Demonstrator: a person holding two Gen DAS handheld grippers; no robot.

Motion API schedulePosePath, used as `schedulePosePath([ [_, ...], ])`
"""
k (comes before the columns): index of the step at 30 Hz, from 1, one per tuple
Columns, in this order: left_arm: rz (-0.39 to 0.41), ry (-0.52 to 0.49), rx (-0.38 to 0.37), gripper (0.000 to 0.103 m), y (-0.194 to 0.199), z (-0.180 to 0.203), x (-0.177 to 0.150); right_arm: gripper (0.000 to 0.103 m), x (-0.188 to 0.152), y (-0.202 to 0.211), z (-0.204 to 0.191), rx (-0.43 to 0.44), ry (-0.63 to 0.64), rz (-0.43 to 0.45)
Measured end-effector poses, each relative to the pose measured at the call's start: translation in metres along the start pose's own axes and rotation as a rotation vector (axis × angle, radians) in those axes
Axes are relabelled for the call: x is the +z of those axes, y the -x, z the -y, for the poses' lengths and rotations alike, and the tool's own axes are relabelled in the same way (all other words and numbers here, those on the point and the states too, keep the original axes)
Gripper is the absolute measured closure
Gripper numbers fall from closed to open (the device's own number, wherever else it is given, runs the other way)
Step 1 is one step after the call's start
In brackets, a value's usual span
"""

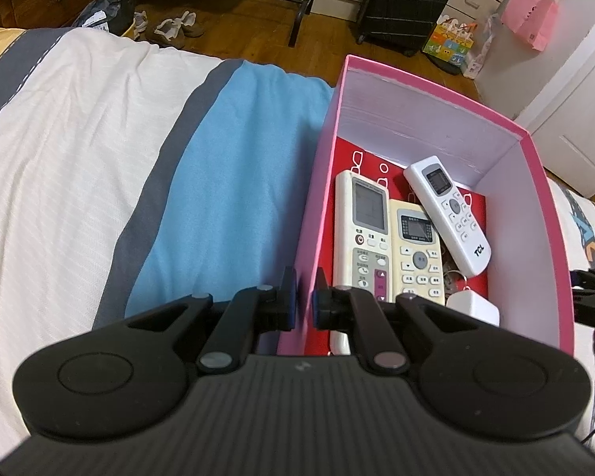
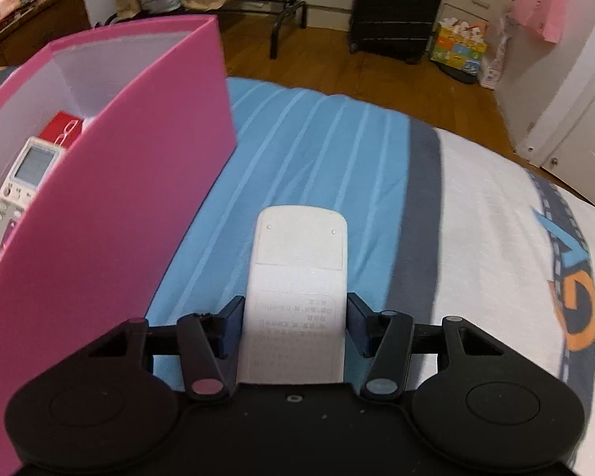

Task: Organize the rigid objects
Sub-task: 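Carry the long white remote into the pink box and release it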

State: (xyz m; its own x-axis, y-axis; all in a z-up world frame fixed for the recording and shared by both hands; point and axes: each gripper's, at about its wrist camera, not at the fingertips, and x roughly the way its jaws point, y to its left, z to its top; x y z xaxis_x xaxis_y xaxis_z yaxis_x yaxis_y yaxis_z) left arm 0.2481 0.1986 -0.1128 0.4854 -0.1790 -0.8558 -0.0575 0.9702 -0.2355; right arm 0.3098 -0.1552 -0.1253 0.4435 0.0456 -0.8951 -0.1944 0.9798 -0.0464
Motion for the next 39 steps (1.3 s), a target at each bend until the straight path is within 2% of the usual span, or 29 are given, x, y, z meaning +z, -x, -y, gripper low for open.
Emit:
schedulePosePath([
  [4,0.004,-0.004,0.001,0.097,0.001,-0.001,0.0,0.045,-0.004,0.034,0.005,-0.019,-0.038,0.083],
  [6,0.003,-0.002,0.001,0.097,0.001,-0.001,0.0,0.045,0.0,0.05,0.007,0.003,-0.062,0.131],
  [9,0.004,-0.001,-0.003,0.097,0.001,-0.001,0.0,0.045,0.008,0.087,0.002,0.074,-0.072,0.234],
  [12,0.006,-0.003,-0.003,0.097,0.001,-0.001,0.0,0.045,0.019,0.125,-0.016,0.182,-0.059,0.341],
  [14,0.005,-0.002,-0.004,0.097,0.001,-0.002,0.0,0.045,0.026,0.143,-0.032,0.267,-0.041,0.376],
  [16,0.005,0.0,-0.006,0.097,0.001,-0.002,0.0,0.045,0.03,0.144,-0.048,0.358,-0.046,0.359],
  [19,0.005,0.003,-0.012,0.096,0.001,-0.003,0.0,0.045,0.033,0.134,-0.078,0.411,-0.014,0.313],
  [22,0.004,0.006,-0.015,0.096,0.001,-0.004,0.0,0.045,0.036,0.106,-0.097,0.471,-0.047,0.204],
  [24,0.005,0.004,-0.016,0.096,0.001,-0.005,0.0,0.045,0.033,0.087,-0.113,0.465,-0.063,0.149],
  [28,0.004,0.005,-0.021,0.096,0.001,-0.006,0.0,0.045,0.027,0.061,-0.139,0.403,-0.045,0.115],
  [35,0.003,0.003,-0.028,0.096,0.001,-0.007,0.0,0.045,0.041,0.024,-0.14,0.419,-0.213,0.064],
  [39,0.001,-0.001,-0.032,0.096,0.001,-0.007,0.0,0.038,0.046,0.009,-0.137,0.443,-0.268,0.057],
])
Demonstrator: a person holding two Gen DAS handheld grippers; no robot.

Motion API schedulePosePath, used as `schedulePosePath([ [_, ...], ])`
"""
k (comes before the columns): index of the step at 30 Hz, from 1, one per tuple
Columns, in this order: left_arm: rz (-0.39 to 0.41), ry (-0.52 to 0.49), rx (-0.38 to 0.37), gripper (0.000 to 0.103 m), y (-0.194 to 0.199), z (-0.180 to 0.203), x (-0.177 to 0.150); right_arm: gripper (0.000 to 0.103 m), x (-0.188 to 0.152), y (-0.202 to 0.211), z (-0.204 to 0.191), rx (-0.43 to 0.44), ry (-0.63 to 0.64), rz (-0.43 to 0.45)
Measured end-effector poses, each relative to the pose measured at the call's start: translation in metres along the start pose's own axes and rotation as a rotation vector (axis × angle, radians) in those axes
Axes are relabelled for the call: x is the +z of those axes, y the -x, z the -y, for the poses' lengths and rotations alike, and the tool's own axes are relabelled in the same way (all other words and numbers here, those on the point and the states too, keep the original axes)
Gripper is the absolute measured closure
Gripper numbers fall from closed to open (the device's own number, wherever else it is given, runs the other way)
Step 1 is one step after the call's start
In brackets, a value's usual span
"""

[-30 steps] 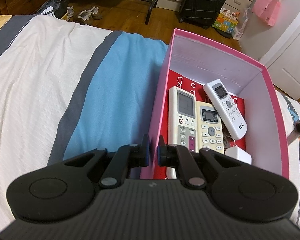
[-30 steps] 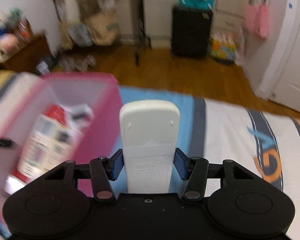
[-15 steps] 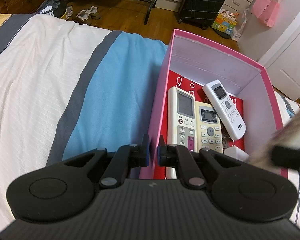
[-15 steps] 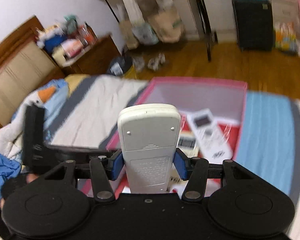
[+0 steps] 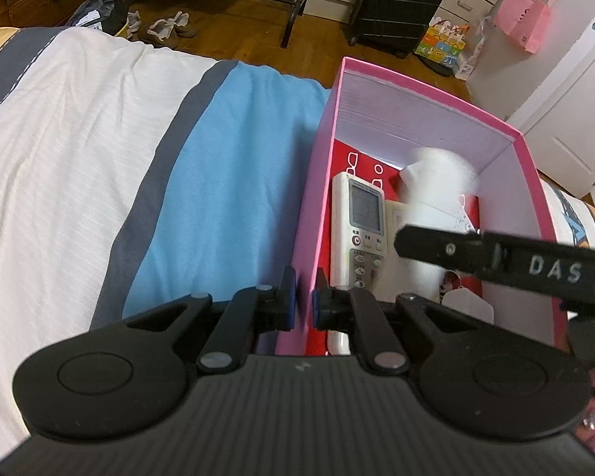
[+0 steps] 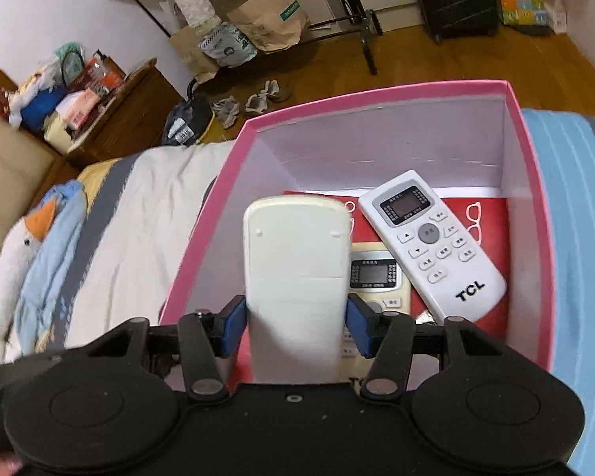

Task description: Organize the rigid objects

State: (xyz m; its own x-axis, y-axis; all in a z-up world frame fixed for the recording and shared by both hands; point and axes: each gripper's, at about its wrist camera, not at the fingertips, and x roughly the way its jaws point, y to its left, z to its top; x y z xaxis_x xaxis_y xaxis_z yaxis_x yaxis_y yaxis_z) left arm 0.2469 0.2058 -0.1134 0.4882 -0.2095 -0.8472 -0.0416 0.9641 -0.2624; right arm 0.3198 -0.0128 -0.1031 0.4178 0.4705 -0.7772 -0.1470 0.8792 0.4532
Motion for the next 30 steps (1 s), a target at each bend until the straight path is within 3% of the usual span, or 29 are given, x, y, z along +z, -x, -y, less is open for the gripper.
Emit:
schedulePosePath([
  [4,0.003,-0.003,-0.005,0.096,0.001,0.0,0.0,0.038,0.002,0.013,-0.002,0.017,0.046,0.037],
  [11,0.005,-0.008,0.001,0.096,0.001,0.001,0.001,0.038,-0.009,0.05,0.0,-0.079,0.203,0.04],
  [17,0.009,-0.015,0.016,0.096,0.004,0.005,0.0,0.038,-0.025,0.087,0.012,-0.104,0.216,0.061],
  [24,0.032,-0.088,0.087,0.096,0.013,0.02,-0.005,0.038,-0.048,0.134,0.013,-0.132,0.243,0.13],
  [30,0.113,-0.187,0.174,0.095,0.049,0.046,-0.016,0.038,-0.066,0.174,0.011,-0.146,0.239,0.168],
])
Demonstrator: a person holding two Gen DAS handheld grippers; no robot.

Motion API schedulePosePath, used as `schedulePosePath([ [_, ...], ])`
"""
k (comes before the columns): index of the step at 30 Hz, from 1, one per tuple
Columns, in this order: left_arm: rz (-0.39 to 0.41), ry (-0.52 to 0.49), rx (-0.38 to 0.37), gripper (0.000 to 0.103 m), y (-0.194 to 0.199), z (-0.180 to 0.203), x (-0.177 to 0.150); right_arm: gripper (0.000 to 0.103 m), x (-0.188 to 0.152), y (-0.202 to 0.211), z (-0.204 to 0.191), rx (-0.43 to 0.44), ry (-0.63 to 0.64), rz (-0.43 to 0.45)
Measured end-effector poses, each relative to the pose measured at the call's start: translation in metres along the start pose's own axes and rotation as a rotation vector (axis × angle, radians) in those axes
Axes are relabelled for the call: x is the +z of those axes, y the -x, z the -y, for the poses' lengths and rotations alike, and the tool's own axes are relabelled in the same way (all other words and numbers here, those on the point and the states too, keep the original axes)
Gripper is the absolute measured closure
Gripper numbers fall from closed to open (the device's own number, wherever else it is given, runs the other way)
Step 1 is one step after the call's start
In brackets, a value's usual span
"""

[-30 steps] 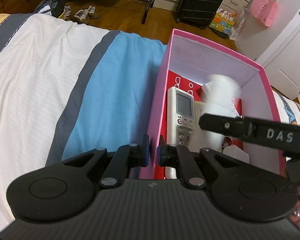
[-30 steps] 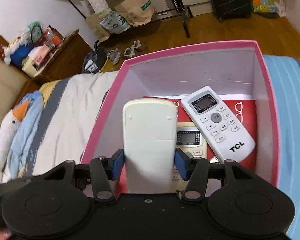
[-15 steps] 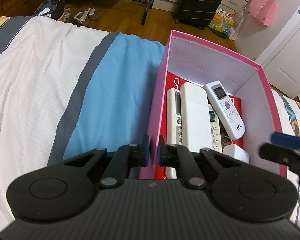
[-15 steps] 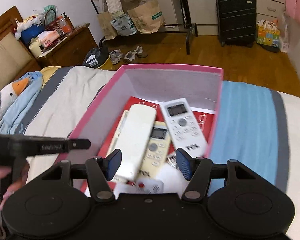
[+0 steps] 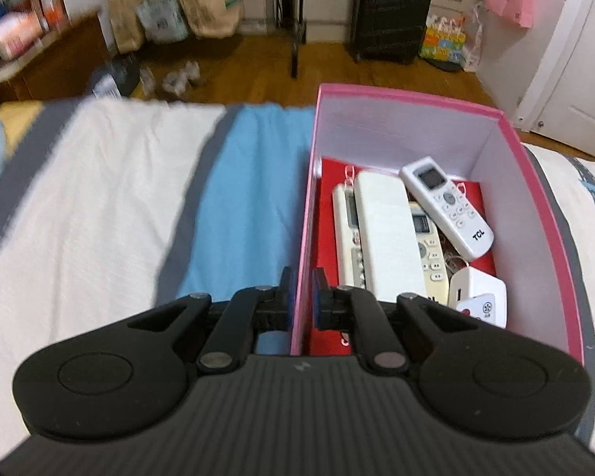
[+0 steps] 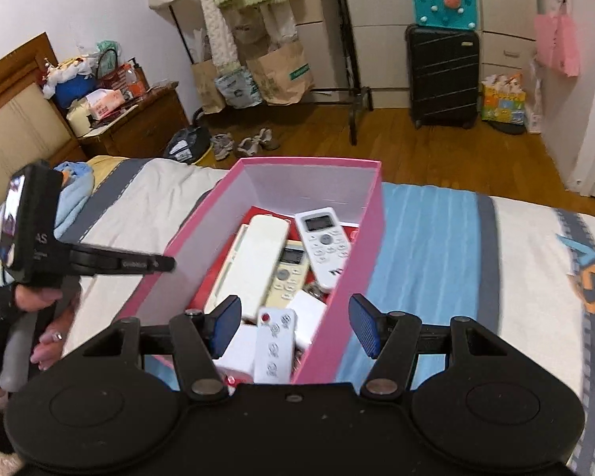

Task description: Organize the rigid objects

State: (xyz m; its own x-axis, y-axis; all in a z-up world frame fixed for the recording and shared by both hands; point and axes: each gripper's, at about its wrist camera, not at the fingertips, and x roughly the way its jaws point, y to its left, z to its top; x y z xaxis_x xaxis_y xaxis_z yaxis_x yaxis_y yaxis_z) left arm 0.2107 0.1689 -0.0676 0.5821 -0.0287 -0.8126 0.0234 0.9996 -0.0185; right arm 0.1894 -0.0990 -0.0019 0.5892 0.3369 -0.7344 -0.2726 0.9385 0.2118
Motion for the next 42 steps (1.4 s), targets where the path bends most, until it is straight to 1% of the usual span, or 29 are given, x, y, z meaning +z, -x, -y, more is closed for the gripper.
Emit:
schedulePosePath([
  [4,0.059,-0.037,0.0,0.095,0.033,0.012,-0.002,0.038,-0.011,0.029,0.001,-0.011,0.015,0.028],
  [7,0.091,-0.075,0.037,0.094,0.052,0.025,-0.004,0.038,-0.018,0.046,0.002,-0.018,0.013,0.047],
  [9,0.105,-0.093,0.042,0.08,0.063,0.034,-0.007,0.038,-0.023,0.055,0.003,-0.032,0.017,0.056],
  [10,0.109,-0.092,0.031,0.063,0.067,0.038,-0.009,0.038,-0.025,0.06,0.004,-0.041,0.019,0.063],
  [11,0.111,-0.093,0.023,0.053,0.07,0.041,-0.011,0.038,-0.027,0.065,0.005,-0.049,0.022,0.072],
  [14,0.115,-0.115,0.022,0.047,0.078,0.056,-0.018,0.038,-0.036,0.077,0.011,-0.07,0.007,0.096],
  [16,0.107,-0.125,0.017,0.045,0.083,0.067,-0.023,0.038,-0.041,0.083,0.015,-0.085,-0.002,0.112],
  [18,0.097,-0.137,0.006,0.042,0.089,0.076,-0.029,0.037,-0.046,0.09,0.019,-0.104,-0.006,0.128],
  [19,0.099,-0.142,0.001,0.034,0.093,0.081,-0.032,0.037,-0.048,0.093,0.021,-0.109,-0.008,0.134],
  [20,0.105,-0.146,-0.002,0.03,0.097,0.086,-0.036,0.037,-0.051,0.096,0.024,-0.115,-0.015,0.143],
  [21,0.112,-0.152,-0.001,0.028,0.102,0.091,-0.04,0.037,-0.054,0.099,0.027,-0.12,-0.023,0.151],
  [23,0.117,-0.165,0.002,0.018,0.11,0.1,-0.047,0.036,-0.06,0.106,0.031,-0.13,-0.035,0.171],
  [25,0.126,-0.167,0.006,0.015,0.118,0.109,-0.055,0.033,-0.066,0.11,0.035,-0.134,-0.042,0.184],
  [26,0.125,-0.168,0.009,0.014,0.121,0.112,-0.058,0.029,-0.069,0.112,0.035,-0.126,-0.043,0.192],
  [27,0.123,-0.17,0.011,0.013,0.125,0.116,-0.061,0.023,-0.072,0.115,0.037,-0.114,-0.044,0.205],
  [29,0.13,-0.168,0.018,0.01,0.133,0.121,-0.066,0.014,-0.078,0.119,0.04,-0.11,-0.063,0.228],
  [34,0.175,-0.132,0.046,0.007,0.16,0.127,-0.081,0.01,-0.091,0.13,0.04,-0.196,-0.077,0.269],
  [38,0.186,-0.105,0.031,0.004,0.178,0.131,-0.096,0.007,-0.101,0.144,0.042,-0.217,-0.103,0.288],
  [42,0.2,-0.084,0.002,0.004,0.194,0.14,-0.108,0.004,-0.105,0.151,0.037,-0.264,-0.084,0.273],
])
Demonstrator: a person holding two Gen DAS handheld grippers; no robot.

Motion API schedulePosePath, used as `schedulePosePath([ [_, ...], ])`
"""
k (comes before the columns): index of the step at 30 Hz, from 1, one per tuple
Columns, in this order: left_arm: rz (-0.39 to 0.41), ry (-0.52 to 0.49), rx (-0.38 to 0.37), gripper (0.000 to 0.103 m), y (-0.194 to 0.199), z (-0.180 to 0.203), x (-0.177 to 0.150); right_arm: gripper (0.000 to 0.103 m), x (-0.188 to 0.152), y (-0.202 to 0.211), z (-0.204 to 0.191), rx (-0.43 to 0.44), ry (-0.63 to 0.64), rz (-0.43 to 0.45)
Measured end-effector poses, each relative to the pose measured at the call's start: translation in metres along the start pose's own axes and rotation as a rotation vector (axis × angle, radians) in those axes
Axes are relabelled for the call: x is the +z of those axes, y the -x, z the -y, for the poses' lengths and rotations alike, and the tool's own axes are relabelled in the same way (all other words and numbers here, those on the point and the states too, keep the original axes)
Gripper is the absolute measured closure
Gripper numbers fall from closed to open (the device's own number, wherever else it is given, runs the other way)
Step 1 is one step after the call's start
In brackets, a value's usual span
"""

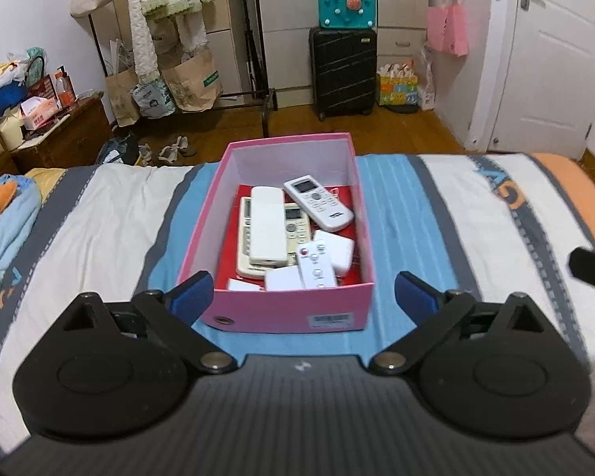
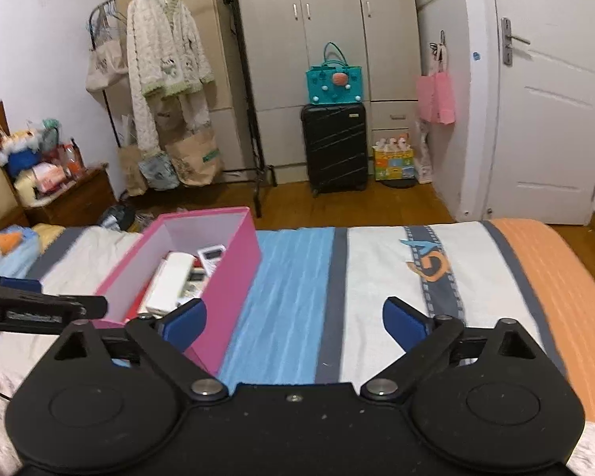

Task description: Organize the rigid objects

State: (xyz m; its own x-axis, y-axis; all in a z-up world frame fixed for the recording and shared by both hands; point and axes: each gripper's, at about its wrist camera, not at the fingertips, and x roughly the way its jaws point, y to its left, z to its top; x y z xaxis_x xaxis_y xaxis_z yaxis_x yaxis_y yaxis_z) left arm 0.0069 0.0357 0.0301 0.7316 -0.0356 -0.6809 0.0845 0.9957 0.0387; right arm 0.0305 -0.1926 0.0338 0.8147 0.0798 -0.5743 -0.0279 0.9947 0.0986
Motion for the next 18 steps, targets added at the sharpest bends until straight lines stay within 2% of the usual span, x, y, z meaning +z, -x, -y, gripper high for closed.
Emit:
schedulePosePath([
  [3,0.04,0.015,0.008,0.004,0.011,0.008,-0.004,0.004,-0.001,0.004,-0.002,-0.056,0.017,0.001],
  [8,0.079,0.006,0.013,0.003,0.022,0.017,-0.013,0.004,-0.004,0.01,-0.007,-0.077,0.039,0.003],
  [18,0.038,0.016,0.033,0.002,0.012,0.017,-0.023,0.004,-0.009,0.017,-0.015,-0.113,0.065,-0.009],
])
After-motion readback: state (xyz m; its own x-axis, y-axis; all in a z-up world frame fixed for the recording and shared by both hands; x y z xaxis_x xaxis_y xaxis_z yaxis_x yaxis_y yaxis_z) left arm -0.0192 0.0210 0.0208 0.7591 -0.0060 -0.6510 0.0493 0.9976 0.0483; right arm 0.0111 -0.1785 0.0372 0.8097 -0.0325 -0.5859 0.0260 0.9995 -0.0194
